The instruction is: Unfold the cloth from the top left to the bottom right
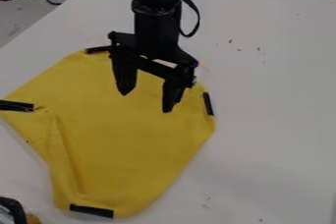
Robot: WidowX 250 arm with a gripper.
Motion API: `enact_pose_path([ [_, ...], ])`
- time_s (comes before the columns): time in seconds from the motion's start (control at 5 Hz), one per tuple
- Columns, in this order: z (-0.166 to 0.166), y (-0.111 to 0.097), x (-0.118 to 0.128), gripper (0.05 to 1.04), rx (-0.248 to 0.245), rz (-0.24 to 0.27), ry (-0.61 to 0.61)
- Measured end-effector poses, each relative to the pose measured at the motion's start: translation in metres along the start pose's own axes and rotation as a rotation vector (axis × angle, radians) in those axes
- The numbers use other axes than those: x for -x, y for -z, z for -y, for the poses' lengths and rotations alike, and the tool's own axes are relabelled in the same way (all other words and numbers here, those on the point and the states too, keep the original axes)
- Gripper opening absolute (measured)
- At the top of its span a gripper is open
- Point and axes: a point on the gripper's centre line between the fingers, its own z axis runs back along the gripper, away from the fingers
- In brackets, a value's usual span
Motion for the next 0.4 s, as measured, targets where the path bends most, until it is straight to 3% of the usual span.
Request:
enact_pose_path([
  [0.2,0.027,-0.007,-0.011,1.0,0.01,0.033,-0.001],
  [0.4,0.049,-0.005,-0.015,1.0,0.073,0.081,-0.007],
])
